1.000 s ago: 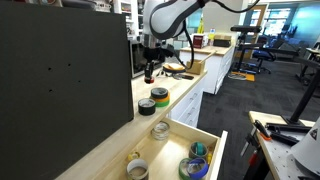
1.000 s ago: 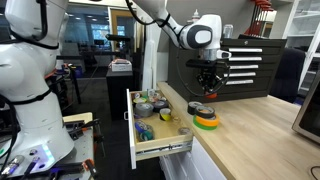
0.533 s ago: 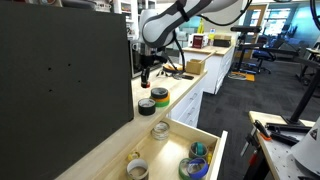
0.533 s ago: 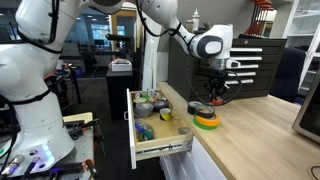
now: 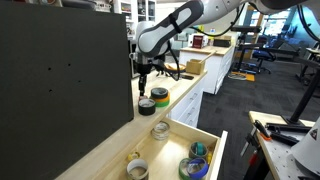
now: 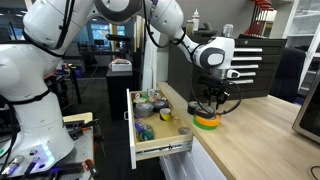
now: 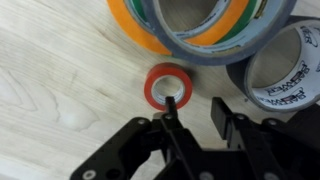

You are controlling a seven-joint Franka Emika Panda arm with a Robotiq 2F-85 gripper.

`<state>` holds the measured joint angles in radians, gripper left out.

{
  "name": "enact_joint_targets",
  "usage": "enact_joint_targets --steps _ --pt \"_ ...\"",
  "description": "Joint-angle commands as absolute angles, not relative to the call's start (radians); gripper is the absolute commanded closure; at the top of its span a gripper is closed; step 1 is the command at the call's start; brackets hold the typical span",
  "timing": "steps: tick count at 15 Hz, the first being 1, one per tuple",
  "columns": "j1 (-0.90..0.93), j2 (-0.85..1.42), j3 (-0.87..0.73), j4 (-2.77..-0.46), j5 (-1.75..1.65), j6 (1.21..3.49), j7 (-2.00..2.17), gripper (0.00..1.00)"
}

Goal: Remove the small orange tape from the drawer.

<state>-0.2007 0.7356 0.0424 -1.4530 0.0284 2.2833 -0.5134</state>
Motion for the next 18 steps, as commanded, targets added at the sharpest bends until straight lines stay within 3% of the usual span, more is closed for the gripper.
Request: enact_joint_targets --steps 1,6,13,18 --pt "-0.227 0.739 0.073 -1.428 0.042 2.253 -0.558 0.27" --pt "-0.220 0.687 0.066 -1.453 0.039 2.182 -0.537 0.00" --pt "-0.206 0.520 0.030 -1.519 0.038 1.973 -0.478 0.00" --pt "-0.201 0.335 0.008 -1.739 0.036 2.024 -0.485 0.00"
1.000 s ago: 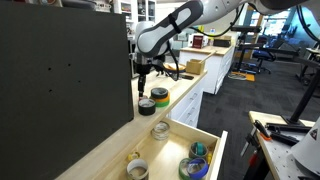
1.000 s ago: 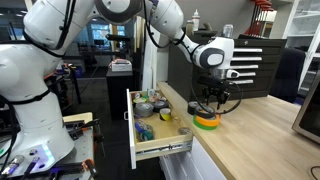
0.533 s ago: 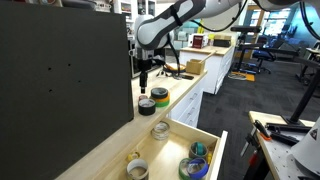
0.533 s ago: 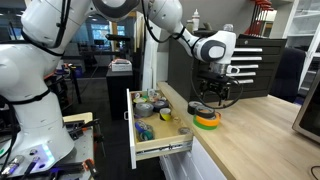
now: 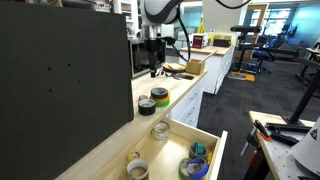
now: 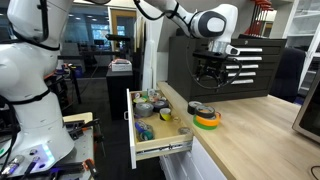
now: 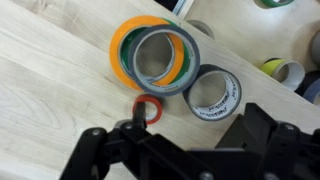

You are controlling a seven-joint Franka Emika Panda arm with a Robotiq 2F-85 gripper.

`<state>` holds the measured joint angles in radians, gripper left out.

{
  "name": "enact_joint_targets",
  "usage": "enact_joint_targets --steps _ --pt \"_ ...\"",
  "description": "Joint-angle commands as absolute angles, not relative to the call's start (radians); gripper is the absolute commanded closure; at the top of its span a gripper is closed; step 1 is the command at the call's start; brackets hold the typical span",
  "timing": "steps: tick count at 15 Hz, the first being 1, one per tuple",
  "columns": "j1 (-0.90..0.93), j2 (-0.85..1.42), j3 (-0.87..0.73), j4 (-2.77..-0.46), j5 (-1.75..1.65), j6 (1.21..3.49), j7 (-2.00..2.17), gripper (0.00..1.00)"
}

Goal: Remove the small orange tape from the drawer.

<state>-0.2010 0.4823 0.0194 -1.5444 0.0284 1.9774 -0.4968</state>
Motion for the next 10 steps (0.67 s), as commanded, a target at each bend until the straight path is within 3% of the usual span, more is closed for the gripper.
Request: enact_joint_targets --steps 1,7,8,10 --pt "-0.198 0.307 0.004 -1.783 0.037 2.042 -0.487 0.00" --pt "-0.181 0.171 -0.017 -2.077 0.029 2.225 -0.455 0.00" --pt "-0.184 0.260 -0.013 -1.932 0.033 2.138 -0.490 0.00" --pt "-0.183 0.254 -0.014 -1.960 0.033 2.152 -0.490 0.00"
